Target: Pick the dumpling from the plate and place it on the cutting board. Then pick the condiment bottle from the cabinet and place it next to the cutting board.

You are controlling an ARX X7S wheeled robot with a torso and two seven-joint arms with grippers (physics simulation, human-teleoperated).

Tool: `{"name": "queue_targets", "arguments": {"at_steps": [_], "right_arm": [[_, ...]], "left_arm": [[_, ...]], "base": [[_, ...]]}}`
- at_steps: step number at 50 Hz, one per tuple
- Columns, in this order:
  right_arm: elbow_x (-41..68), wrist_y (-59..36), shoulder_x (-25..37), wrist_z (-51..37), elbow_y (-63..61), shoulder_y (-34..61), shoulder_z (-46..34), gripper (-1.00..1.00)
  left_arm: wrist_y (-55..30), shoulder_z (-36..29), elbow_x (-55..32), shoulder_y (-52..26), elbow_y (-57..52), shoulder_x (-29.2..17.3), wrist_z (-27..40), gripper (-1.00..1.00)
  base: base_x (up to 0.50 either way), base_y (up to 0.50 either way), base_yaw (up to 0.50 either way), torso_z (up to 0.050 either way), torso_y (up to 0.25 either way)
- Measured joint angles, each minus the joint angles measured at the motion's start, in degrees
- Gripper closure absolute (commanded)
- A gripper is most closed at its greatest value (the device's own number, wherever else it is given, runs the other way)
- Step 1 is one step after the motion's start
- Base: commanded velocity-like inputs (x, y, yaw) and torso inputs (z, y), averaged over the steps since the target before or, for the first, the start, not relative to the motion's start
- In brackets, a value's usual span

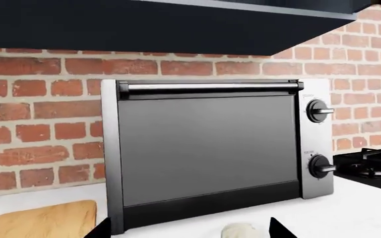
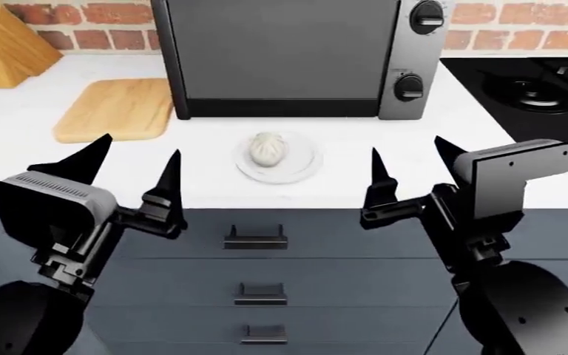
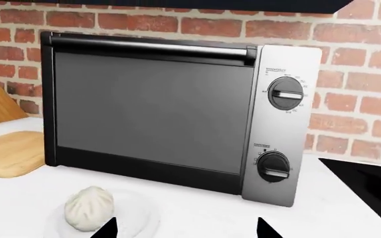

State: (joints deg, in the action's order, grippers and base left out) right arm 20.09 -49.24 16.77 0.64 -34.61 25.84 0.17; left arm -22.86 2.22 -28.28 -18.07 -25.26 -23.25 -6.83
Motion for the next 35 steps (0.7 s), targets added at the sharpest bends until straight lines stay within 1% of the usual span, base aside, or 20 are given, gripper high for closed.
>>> {"name": "queue_targets", "arguments": {"at_steps": [15, 35], "right_arm": [[1.3, -2.6, 0.3, -0.3, -1.1, 1.2, -0.2, -1.00], [2.5, -4.7, 0.7, -1.2, -2.7, 1.9, 0.3, -1.00]], "left_arm": [[-2.7, 0.6, -2.0, -0.9, -0.6, -0.5, 1.0, -1.00], [-3.4, 2.5, -3.4, -1.3, -1.6, -1.6, 2.1, -1.00]], "base": [[0.00, 0.50, 0.00, 0.009, 0.000], [0.00, 0.50, 0.00, 0.005, 0.000]]}}
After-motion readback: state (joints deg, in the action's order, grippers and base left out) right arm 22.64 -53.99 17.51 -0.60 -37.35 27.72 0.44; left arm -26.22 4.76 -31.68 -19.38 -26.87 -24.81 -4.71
